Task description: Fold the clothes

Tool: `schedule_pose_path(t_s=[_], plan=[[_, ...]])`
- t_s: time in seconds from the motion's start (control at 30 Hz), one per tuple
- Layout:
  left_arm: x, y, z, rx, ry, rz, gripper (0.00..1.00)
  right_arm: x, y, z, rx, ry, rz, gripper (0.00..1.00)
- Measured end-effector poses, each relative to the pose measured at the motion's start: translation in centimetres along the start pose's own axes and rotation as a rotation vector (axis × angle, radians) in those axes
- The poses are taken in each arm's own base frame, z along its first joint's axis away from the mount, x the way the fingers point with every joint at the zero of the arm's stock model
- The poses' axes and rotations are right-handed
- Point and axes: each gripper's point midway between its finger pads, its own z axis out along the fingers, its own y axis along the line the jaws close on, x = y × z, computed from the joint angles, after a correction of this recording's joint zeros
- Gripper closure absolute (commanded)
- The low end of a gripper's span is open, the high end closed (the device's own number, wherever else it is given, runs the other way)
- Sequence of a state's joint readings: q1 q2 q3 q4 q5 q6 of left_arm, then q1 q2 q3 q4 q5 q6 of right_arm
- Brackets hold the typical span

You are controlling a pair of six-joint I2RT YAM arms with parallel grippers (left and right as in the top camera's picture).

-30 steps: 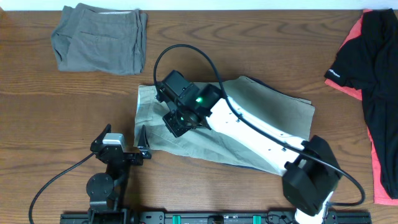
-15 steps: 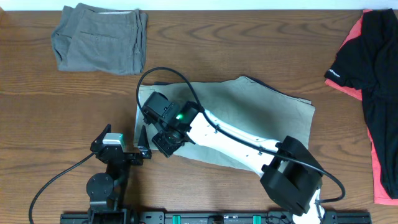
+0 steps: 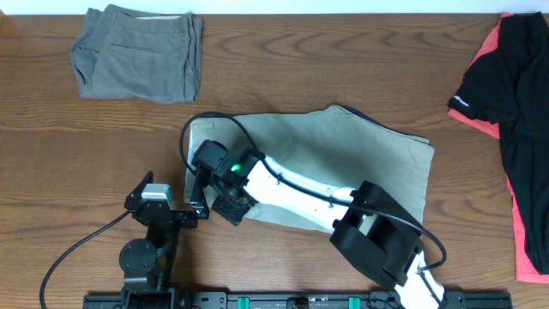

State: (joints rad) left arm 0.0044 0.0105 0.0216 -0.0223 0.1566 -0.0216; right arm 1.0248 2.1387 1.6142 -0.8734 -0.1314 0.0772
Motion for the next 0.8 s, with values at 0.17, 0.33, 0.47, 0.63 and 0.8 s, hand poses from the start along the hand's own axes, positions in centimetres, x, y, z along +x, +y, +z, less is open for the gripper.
schedule_pose_path(t_s=[0.17, 0.33, 0.47, 0.63, 0.8], plan=[[0.0, 0.0, 0.0, 0.000, 0.000, 0.000, 0.02, -0.1, 0.2, 0.5, 0.073, -0.004, -0.068, 0.42], [0.1, 0.3, 0.0, -0.015, 0.003, 0.007, 0.02, -0.8, 0.0, 1.1, 0.096, -0.028, -0.091, 0.56], [0.2, 0.5, 0.0, -0.028, 0.008, 0.017, 0.02, -1.3, -0.5, 1.5, 0.124, -0.047, -0.098, 0.74], [0.2, 0.6, 0.0, -0.036, 0.009, 0.021, 0.02, -1.9, -1.0, 1.6, 0.153, -0.068, -0.090, 0.53], [0.2, 0.7, 0.0, -0.039, 0.009, 0.021, 0.02, -2.0, -1.0, 1.7, 0.154, -0.072, -0.088, 0.44]])
